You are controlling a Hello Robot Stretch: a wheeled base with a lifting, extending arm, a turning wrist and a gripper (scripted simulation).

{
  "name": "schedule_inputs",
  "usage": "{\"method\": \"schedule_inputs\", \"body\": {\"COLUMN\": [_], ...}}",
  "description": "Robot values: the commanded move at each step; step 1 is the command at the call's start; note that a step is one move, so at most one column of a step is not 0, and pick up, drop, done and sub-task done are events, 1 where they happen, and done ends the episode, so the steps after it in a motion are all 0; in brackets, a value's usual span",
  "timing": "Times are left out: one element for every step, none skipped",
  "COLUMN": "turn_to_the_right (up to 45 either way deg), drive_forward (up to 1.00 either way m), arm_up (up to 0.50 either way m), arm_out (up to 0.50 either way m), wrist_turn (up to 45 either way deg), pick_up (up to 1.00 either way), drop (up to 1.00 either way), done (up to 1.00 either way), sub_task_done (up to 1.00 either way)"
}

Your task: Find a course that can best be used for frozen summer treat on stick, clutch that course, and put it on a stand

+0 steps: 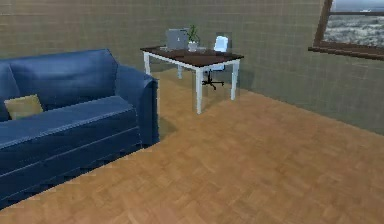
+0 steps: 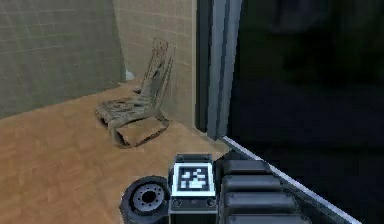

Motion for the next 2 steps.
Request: {"method": "schedule_inputs", "body": {"turn_to_the_right": [45.0, 45.0], "drive_forward": [0.00, 0.00], "arm_up": [0.00, 0.00], "arm_out": [0.00, 0.00], "wrist_turn": [0.0, 0.0], "pick_up": [0.00, 0.00], "drop": [0.00, 0.00], "done": [0.00, 0.00], "sub_task_done": [0.00, 0.00]}}
